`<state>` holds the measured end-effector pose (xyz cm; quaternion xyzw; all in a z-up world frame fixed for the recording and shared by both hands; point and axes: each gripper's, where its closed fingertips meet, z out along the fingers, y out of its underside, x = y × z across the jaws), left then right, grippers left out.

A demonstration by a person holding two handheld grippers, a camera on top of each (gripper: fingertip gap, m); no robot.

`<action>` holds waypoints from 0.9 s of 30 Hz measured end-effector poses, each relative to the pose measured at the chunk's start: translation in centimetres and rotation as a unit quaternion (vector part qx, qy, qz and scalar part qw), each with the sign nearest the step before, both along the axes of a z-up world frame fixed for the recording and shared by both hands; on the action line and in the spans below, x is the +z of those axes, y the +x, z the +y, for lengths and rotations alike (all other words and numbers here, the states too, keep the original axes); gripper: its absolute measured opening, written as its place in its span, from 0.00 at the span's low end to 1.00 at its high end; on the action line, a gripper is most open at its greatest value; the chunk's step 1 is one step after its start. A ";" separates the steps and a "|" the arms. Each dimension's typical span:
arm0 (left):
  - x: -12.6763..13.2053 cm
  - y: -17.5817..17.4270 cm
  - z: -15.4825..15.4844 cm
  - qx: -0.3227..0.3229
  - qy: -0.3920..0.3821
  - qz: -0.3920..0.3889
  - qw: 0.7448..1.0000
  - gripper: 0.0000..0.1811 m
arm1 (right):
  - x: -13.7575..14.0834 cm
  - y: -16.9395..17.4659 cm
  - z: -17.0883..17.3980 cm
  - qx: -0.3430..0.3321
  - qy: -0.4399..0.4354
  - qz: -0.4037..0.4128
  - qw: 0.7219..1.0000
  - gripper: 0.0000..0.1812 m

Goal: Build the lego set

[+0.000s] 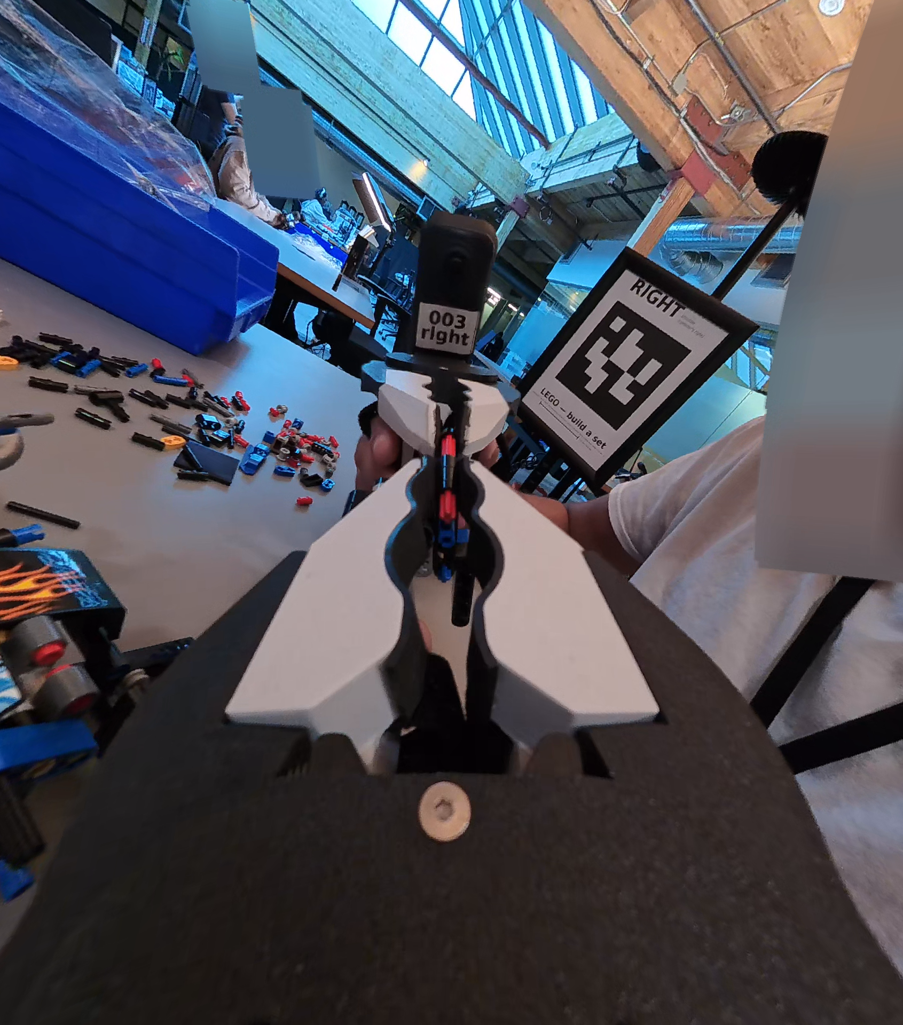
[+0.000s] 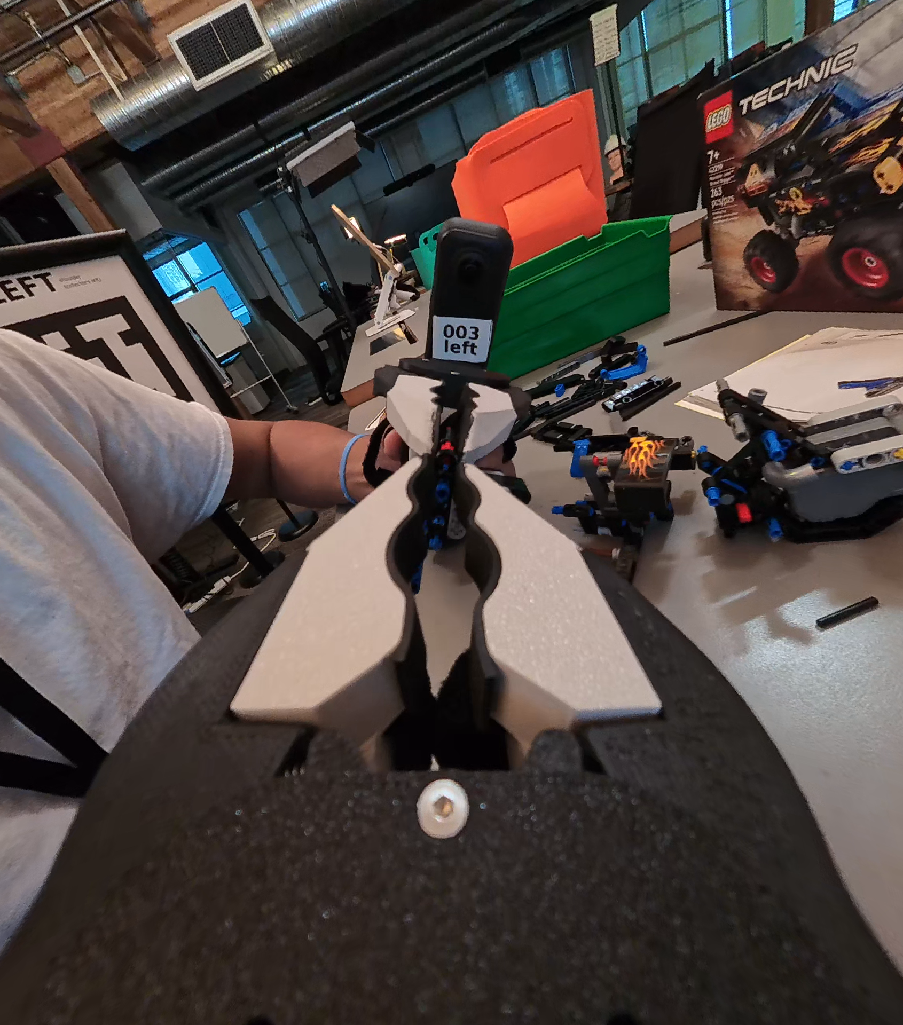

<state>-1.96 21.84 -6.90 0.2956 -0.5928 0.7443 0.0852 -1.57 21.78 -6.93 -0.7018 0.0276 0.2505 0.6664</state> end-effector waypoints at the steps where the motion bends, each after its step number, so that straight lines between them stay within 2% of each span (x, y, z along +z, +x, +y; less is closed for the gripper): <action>1: 0.1 0.0 0.0 -0.001 -0.004 0.002 1.000 0.03 | 0.1 0.0 0.0 -0.001 0.003 0.001 1.000 0.03; 7: -0.7 0.0 -0.2 -0.009 0.016 0.015 1.000 0.03 | -0.6 0.0 -0.1 0.005 -0.015 -0.002 1.000 0.03; 14: -1.9 -0.8 -0.3 -0.042 0.071 0.033 0.996 0.03 | -2.0 -0.9 -0.3 0.050 -0.059 -0.008 0.997 0.03; 27: -1.7 -0.6 -0.4 -0.039 0.046 0.054 0.997 0.03 | -1.9 -0.9 0.0 0.039 -0.051 0.020 0.998 0.03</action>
